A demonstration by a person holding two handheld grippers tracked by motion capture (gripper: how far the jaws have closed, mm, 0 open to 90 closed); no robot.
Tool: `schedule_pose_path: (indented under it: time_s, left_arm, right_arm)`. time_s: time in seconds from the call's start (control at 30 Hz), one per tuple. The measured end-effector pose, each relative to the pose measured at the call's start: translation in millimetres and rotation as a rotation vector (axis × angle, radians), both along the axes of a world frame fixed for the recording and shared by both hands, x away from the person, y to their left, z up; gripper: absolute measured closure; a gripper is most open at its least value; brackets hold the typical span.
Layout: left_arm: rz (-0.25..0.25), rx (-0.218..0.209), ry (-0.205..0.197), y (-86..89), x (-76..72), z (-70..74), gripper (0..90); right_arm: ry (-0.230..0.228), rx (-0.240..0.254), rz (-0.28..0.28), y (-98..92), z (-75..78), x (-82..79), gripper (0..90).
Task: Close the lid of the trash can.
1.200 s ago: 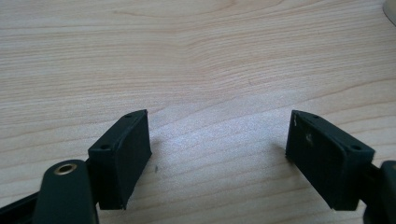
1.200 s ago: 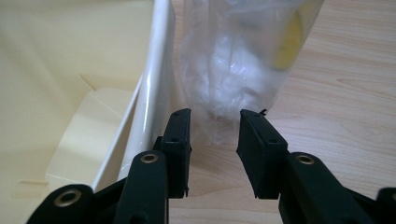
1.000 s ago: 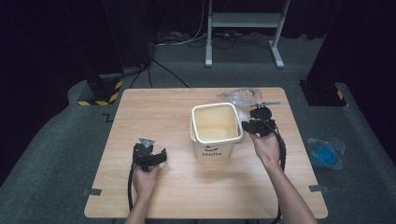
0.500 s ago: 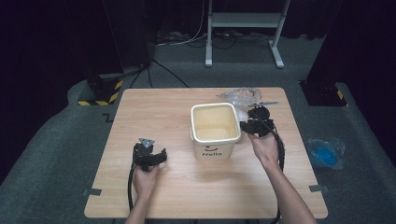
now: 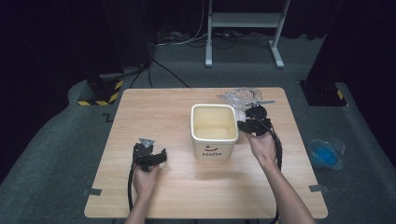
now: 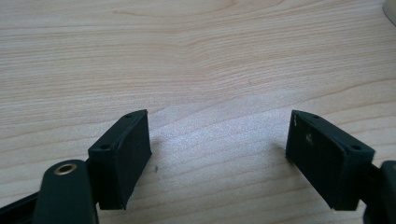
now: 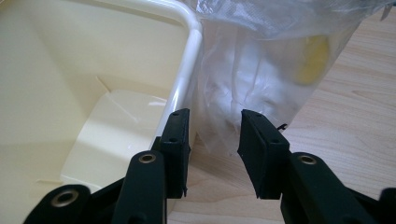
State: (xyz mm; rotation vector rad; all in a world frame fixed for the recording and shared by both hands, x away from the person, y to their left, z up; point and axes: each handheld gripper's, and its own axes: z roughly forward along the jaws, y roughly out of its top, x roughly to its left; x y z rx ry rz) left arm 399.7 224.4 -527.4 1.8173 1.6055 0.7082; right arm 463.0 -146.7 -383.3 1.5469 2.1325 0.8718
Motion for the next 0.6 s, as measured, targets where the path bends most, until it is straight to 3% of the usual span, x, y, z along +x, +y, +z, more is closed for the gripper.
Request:
schedule_pose_path:
  time_s: [0.6]
  left_arm:
    - [0.0,0.0,0.001,0.0,0.0,0.0,21.9]
  right_arm:
    - [-0.024,0.03,0.004,-3.6,-2.7,-4.1,60.3]
